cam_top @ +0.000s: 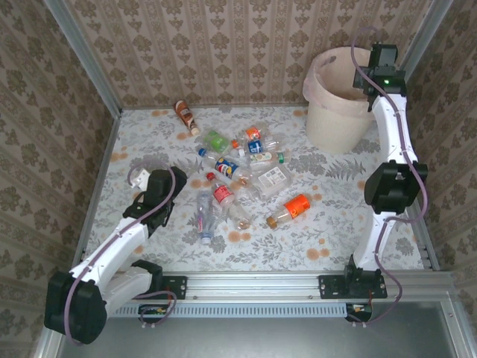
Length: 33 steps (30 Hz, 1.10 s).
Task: Put the plastic bottles in the bin
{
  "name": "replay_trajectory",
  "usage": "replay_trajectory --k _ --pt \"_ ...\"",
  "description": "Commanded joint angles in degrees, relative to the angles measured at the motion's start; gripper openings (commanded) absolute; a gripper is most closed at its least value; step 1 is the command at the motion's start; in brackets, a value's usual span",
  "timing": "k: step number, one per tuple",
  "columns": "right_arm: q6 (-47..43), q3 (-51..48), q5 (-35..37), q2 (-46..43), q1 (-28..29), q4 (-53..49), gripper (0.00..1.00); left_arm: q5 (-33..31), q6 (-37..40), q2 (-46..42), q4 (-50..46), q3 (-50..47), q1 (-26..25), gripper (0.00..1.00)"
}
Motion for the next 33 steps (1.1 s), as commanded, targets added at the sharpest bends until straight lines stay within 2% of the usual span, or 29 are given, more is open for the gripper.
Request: replay_trajectory --k 1,8,14,19,23,28,33 --pt "1.62 -1.59 -5.73 -6.11 -0.27 -0.37 0.90 -0.41 -0.68 -0.27 -1.25 -0.48 0.63 1.00" --pt "4.23 -9.86 -12.99 -14.16 -0.23 2.74 0.98 0.71 -0.34 0.00 -0.42 -0.38 0.92 1.00" --pt "11.26 -23.87 -20.25 -24.31 -0.14 9.77 1.00 2.03 0.63 0.75 0.06 0.39 1.03 1.00" --pt "20.19 -36.65 -32.90 -34.15 -0.26 16.02 1.00 3.54 1.59 1.40 0.24 1.57 1.10 1.00" --pt "26.86 -47.30 -40.00 -42.11 -0.10 21.20 1.00 4.57 1.35 1.58 -0.09 2.48 1.32 1.00" --pt "34.59 -59.78 -42.92 -50.04 0.76 24.65 0.99 8.94 2.15 0.80 0.94 5.32 1.45 1.00" --pt "37.32 -64.36 -41.38 -53.37 2.64 20.15 1.00 11.18 3.52 2.03 0.63 8.53 1.45 1.00"
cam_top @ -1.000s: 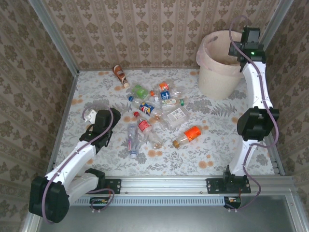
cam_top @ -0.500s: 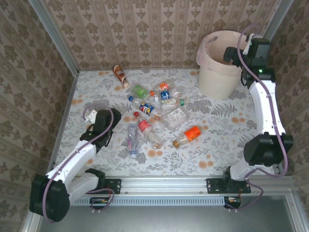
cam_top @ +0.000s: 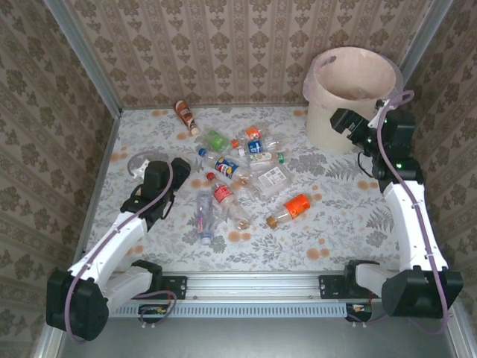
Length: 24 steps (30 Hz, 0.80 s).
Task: Put the plastic bottles in the bin
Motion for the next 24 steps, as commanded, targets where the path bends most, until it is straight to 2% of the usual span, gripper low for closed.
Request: replay_trajectory --k 1,6,9,15,19,24 --pt "6.31 -4.29 -1.64 -2.54 1.82 0.18 1.00 3.19 2.16 1.05 0.65 3.14 0.35 1.00" --pt "12.67 -14.88 -0.56 -5.46 7.24 5.62 1.00 5.67 2.62 4.60 1.36 5.91 -0.57 1.00" --pt "14.47 -18.07 3.68 -5.29 10.69 2.46 1.00 6.13 3.05 6.73 1.07 7.30 -1.21 1.00" --pt "23.21 -24.18 17.07 -6.28 16.04 -5.10 1.00 6.36 2.89 9.12 1.64 8.22 -1.68 1.00" --pt "27.25 -25.01 14.48 -3.73 18.60 -7.03 1.00 6.45 2.97 9.95 1.27 8.57 -1.72 1.00" --pt "36.93 -27.62 18.51 -3.59 23.93 -11.53 1.00 5.27 3.16 9.38 -0.15 8.34 -1.64 1.00"
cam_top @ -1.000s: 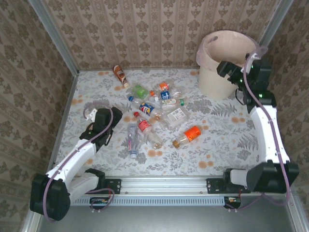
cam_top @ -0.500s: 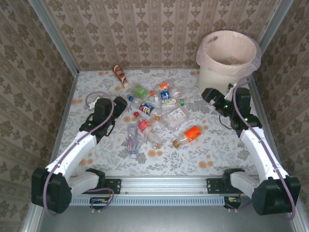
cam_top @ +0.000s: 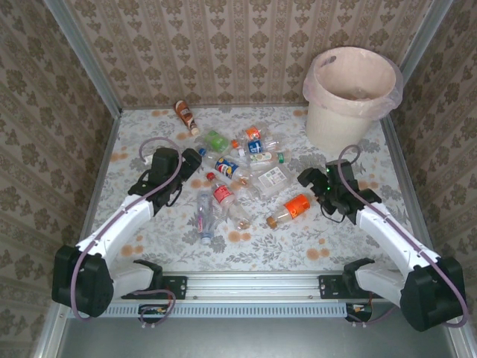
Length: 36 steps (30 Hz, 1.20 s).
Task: Put the plastic bottles in the bin
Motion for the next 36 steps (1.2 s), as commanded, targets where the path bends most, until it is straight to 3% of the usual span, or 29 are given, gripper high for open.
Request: replay_trajectory --k 1,6,20,36 --pt "10.41 -3.68 2.96 -0.60 1.75 -3.00 1.00 -0.95 1.36 -0.57 -1.17 1.18 -0.33 1.00" --pt "17.81 -7.66 0.42 0.51 2.82 2.43 0.98 -1.54 0.50 -0.85 -0.64 -0.21 -0.24 1.00" --pt "25.08 -7.15 0.82 9.30 8.39 10.20 0.92 -0.73 1.20 0.89 -0.51 0.26 -0.09 1.00" --pt "24.06 -4.75 1.53 18.53 9.68 12.25 0.92 -0.63 1.00 1.00 -0.70 -0.35 0.52 1.00"
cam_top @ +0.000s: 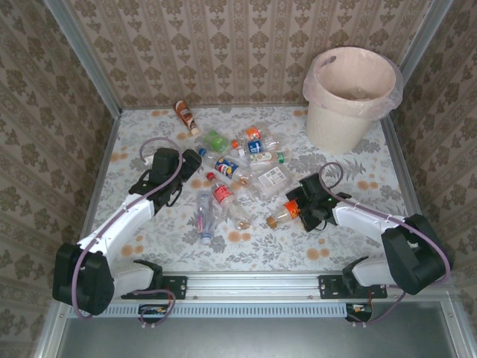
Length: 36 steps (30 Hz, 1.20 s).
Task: Put the plastic bottles in the bin
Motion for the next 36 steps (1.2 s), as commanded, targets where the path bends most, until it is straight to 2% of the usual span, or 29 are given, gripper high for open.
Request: replay_trajectory --k 1,5,11,15,22,36 --pt "0.13 0.30 0.97 4.24 0.58 3.92 0.91 -0.30 1.11 0.24 -0.40 -0.40 0.43 1.00" --pt "-0.46 -0.08 0.21 6.02 0.58 4.97 0.87 -0.17 1.11 0.24 -0.40 -0.59 0.53 1.00" --pt "-2.09 -0.50 3.03 4.07 0.58 5.00 0.73 -0.26 1.03 0.19 -0.42 -0.94 0.79 1.00" --pt "-6.69 0.49 4.53 1.76 0.50 4.33 0.63 -0.12 1.11 0.68 -0.32 -0.53 0.88 1.00" --pt "-12.88 0.94 5.76 -2.85 0.54 4.48 0.52 -0.89 0.94 0.15 -0.21 -0.59 0.88 1.00" --pt "-35.86 5.58 6.97 -10.31 0.57 4.16 0.44 -0.14 1.48 1.73 0.51 1.16 0.27 1.00"
